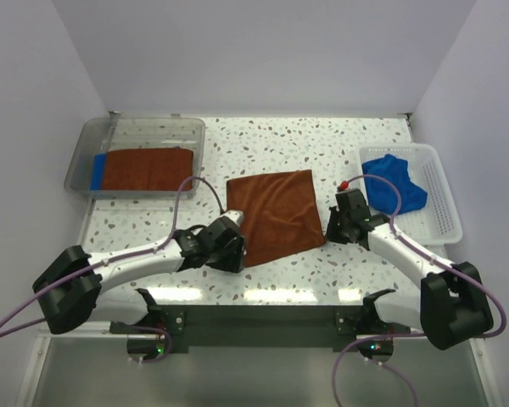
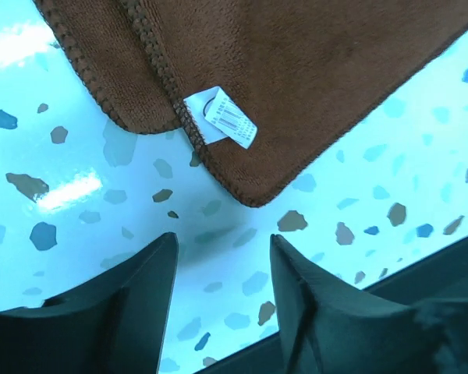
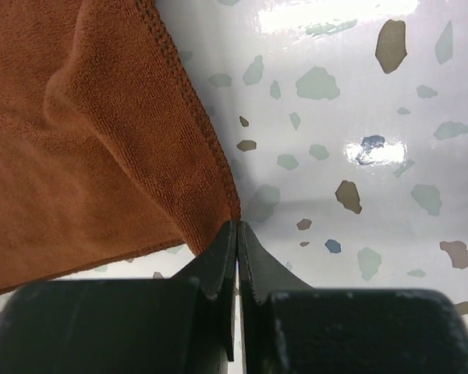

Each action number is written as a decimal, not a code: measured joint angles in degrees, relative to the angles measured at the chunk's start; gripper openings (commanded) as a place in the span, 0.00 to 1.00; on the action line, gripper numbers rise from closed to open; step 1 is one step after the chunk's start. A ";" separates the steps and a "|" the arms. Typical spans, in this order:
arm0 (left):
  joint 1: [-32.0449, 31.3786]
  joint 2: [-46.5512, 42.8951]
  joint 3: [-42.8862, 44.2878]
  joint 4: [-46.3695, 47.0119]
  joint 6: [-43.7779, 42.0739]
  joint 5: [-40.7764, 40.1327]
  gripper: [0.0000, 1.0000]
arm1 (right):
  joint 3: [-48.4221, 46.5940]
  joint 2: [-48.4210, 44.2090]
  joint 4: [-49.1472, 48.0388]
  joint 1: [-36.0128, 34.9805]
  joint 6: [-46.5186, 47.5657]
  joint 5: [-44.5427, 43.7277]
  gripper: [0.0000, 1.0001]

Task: Fold and stack the towels
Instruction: Fold the towel

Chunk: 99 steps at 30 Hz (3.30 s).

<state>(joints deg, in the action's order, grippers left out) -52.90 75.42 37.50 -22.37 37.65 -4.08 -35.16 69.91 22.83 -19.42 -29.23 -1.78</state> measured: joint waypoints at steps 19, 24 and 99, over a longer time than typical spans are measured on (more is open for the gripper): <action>-1.53 6.34 3.80 -5.51 27.15 -3.72 0.46 | 0.04 -0.98 -0.17 -0.02 0.02 1.31 0.00; -1.55 6.47 3.80 -3.89 30.40 -5.27 0.47 | 0.04 -0.98 -0.17 0.00 0.02 1.31 0.00; 41.48 48.61 83.21 10.88 -10.75 16.35 0.00 | -82.29 50.01 -12.41 8.20 10.51 -5.97 0.00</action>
<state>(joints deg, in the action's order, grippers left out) -11.42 124.03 120.70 -11.49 26.89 12.27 -117.45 119.92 10.41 -11.22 -18.72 -7.75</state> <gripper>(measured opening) 0.021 0.010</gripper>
